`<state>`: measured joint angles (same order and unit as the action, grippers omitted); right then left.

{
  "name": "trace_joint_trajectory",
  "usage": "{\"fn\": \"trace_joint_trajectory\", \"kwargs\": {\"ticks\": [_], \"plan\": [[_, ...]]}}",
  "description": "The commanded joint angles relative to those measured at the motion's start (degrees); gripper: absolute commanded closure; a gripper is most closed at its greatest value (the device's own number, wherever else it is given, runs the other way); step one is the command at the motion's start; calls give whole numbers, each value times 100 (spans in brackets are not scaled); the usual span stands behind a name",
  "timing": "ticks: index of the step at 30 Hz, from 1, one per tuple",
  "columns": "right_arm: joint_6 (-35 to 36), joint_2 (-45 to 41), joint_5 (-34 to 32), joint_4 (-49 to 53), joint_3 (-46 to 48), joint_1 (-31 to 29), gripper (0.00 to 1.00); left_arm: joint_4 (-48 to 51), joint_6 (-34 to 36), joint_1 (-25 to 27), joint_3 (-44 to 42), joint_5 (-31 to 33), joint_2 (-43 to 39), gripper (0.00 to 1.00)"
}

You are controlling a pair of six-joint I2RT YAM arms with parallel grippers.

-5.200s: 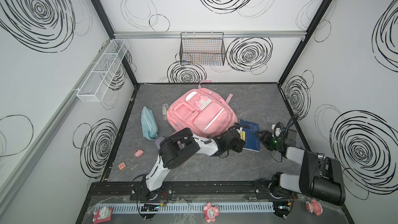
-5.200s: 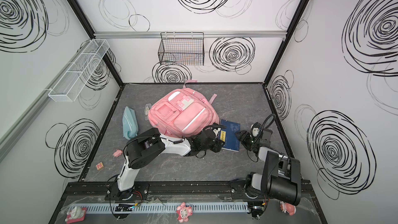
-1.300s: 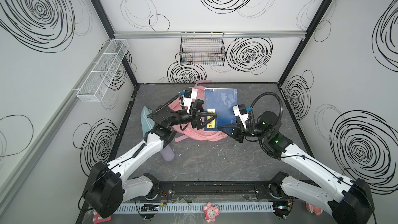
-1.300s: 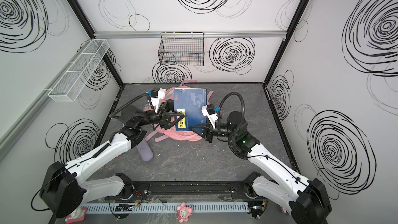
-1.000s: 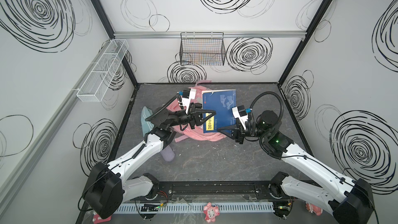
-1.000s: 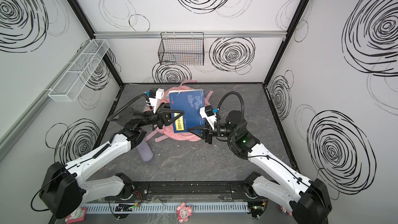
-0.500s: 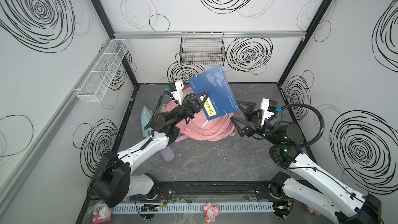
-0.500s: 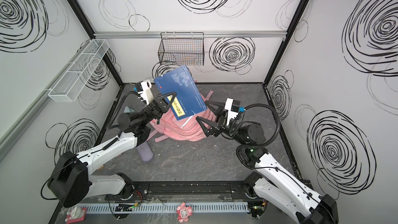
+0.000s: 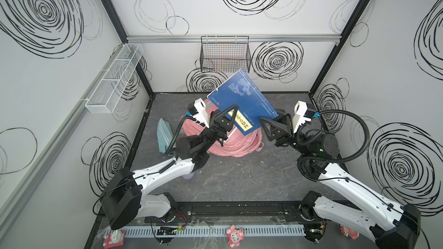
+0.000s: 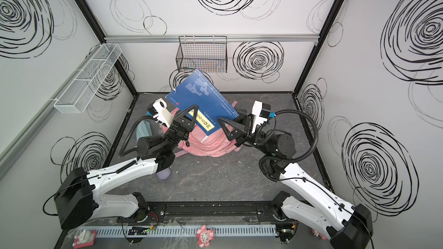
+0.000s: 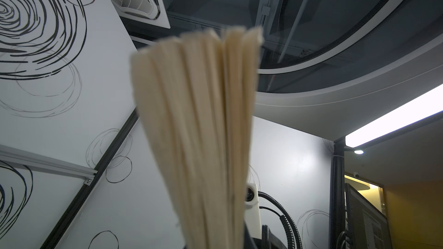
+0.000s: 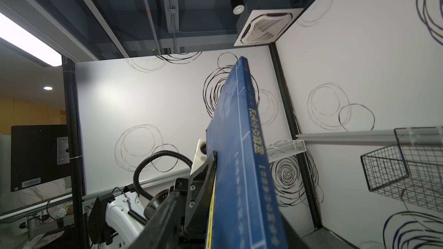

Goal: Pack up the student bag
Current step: 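Raise the blue book high with the right gripper while left gripper releases it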

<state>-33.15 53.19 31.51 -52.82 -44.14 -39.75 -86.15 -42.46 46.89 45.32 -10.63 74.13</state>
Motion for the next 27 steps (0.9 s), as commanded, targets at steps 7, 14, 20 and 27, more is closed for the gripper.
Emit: {"fn": "trace_joint_trajectory", "kwargs": {"ticks": [7,14,20,27], "plan": [[-967,-88,-776,-1882,629,-481,49,-1601,1307,755,-113,986,364,100],[-927,-117,-964,-1801,642,-569,82,-1776,2012,1228,-97,1321,551,100],[-109,-941,-1851,-135,563,-514,100,-1011,2274,1136,-484,1937,60,75],[1177,-1933,-2911,2807,-92,-160,100,4181,2673,314,-32,1517,-1137,46]]}}
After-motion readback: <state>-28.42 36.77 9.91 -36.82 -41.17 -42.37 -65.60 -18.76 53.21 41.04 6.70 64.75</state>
